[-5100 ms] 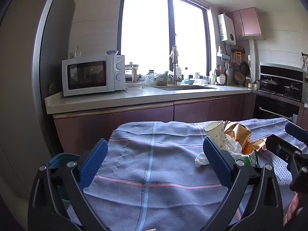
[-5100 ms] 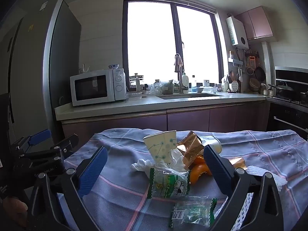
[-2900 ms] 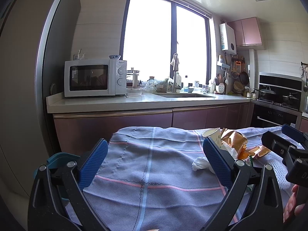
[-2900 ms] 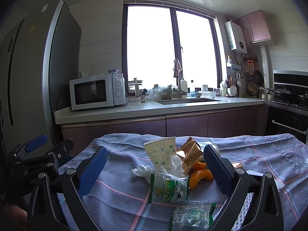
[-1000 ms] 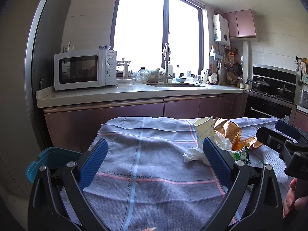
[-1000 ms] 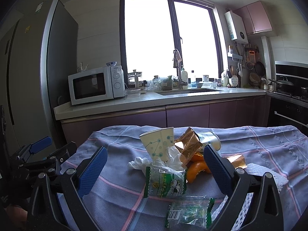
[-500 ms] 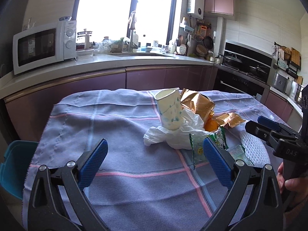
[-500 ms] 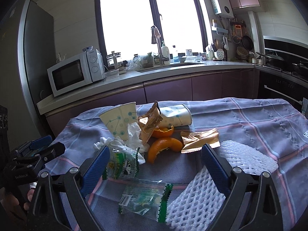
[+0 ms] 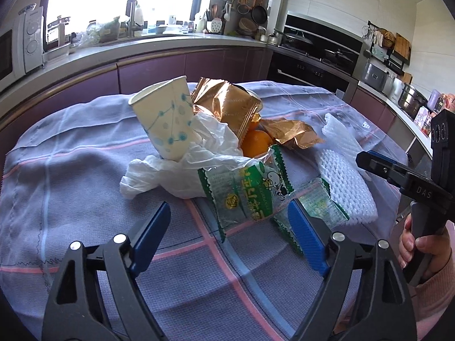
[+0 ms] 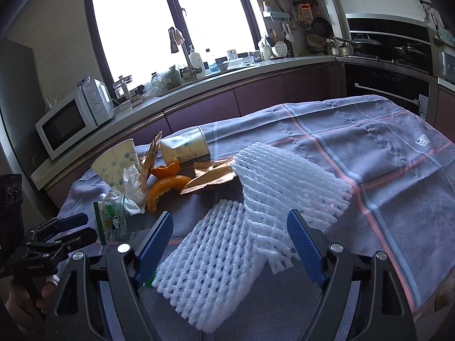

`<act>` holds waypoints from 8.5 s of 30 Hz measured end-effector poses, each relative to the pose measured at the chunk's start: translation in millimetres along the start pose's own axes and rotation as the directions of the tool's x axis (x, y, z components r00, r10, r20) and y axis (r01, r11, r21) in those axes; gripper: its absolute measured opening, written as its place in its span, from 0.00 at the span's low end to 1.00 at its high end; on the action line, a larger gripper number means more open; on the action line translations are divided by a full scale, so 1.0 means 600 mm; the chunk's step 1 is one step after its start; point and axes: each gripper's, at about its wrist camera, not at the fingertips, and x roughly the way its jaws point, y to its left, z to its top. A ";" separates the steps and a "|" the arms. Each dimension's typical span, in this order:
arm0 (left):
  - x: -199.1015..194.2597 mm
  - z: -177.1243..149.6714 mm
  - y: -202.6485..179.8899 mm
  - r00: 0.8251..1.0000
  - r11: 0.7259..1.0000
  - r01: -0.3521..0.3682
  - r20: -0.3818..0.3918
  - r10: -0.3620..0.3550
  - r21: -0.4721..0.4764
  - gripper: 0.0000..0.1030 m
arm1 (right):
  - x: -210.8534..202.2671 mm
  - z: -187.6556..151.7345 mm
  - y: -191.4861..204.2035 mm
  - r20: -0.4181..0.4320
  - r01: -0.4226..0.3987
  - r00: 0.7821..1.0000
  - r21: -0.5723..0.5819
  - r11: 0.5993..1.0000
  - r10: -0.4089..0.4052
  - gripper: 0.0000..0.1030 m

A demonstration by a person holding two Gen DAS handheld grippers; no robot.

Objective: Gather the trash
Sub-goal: 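Reach the left tool to the green-printed snack bag and close on it, then carry the green snack bag with the left tool into the teal bin and release, then return the open left tool over the table toward the paper cup, then close the left tool on the dotted paper cup while the right tool grasps the gold foil bag, then carry the paper cup with the left tool while the right tool carries the foil bag to the bin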

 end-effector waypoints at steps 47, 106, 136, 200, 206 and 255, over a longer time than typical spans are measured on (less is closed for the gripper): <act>-0.340 -0.101 0.243 0.961 0.937 -0.113 0.203 0.187 -0.330 0.13 | 0.016 0.048 0.431 -0.168 -0.587 0.803 -0.381 0.714 0.571 0.09; -0.383 -0.173 0.419 0.870 0.818 -0.376 0.137 0.473 -0.436 0.39 | 0.142 -0.010 0.660 -0.440 -0.744 0.668 -0.381 0.549 0.600 0.48; -0.119 -0.001 0.154 0.985 0.989 -0.111 0.119 0.122 -0.094 0.60 | 0.069 0.034 0.171 -0.136 -0.292 0.953 -0.190 0.937 0.269 0.56; -0.174 0.064 0.205 0.972 0.985 -0.101 0.198 0.128 -0.139 0.25 | 0.128 0.134 0.267 -0.105 -0.439 0.898 -0.173 0.881 0.427 0.03; -0.245 0.016 0.247 0.958 0.971 -0.149 0.218 0.188 -0.185 0.23 | 0.126 0.113 0.323 -0.152 -0.516 0.856 -0.189 0.835 0.494 0.03; -0.395 -0.139 0.376 0.929 0.893 -0.280 0.133 0.344 -0.353 0.56 | 0.167 0.032 0.529 -0.384 -0.737 0.665 -0.196 0.647 0.641 0.03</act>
